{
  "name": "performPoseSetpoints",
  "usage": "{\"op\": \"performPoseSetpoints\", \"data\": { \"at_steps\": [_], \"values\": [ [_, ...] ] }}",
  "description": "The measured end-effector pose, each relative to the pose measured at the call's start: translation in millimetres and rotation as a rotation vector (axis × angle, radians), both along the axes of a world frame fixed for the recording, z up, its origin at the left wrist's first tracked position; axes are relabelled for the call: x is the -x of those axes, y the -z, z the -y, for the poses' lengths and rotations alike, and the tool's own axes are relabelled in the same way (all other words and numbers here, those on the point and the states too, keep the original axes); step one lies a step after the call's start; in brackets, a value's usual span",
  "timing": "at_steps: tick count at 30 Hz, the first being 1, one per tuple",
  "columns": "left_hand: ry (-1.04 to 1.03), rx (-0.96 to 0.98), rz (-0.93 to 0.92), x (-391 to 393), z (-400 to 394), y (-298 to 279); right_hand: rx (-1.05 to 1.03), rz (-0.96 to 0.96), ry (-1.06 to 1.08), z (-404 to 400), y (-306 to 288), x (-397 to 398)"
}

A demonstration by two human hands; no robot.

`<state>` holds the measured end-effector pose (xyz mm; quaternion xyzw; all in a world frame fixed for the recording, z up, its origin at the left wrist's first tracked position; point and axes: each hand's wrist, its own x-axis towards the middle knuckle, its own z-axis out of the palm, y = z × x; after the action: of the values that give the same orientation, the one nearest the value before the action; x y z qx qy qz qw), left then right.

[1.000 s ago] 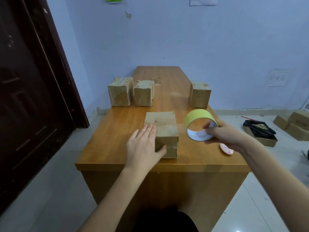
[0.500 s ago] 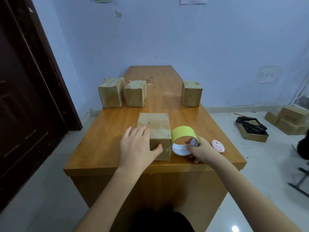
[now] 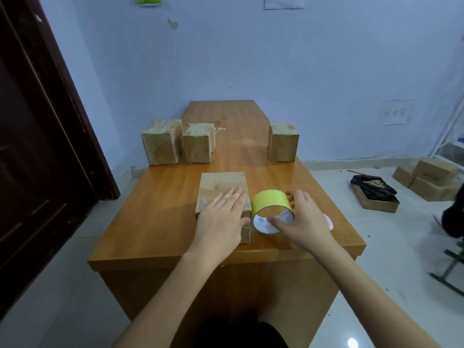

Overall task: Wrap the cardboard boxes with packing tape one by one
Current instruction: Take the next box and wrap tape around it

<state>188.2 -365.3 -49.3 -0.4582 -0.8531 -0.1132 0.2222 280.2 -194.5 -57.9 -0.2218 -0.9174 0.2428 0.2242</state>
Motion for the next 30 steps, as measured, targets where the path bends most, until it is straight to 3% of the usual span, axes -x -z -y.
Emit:
{"op": "performPoseSetpoints", "data": {
  "at_steps": [4, 10, 15, 22, 30],
  "values": [
    [-0.007, -0.021, 0.005, 0, -1, 1, -0.022, -0.136, -0.243, -5, -23, -5],
    [-0.011, -0.039, -0.017, -3, -1, 1, 0.081, -0.108, -0.311, 5, -25, 29],
    [-0.013, -0.034, -0.023, 0, 0, 2, 0.169, -0.256, -0.264, -9, -13, 25],
    [-0.002, -0.046, -0.003, 2, 0, 1, -0.369, -0.057, -0.267, -19, -19, 24],
    [0.0, 0.002, 0.041, 3, 1, -1, -0.536, 0.205, -0.274, -18, -25, 30]
  ]
}}
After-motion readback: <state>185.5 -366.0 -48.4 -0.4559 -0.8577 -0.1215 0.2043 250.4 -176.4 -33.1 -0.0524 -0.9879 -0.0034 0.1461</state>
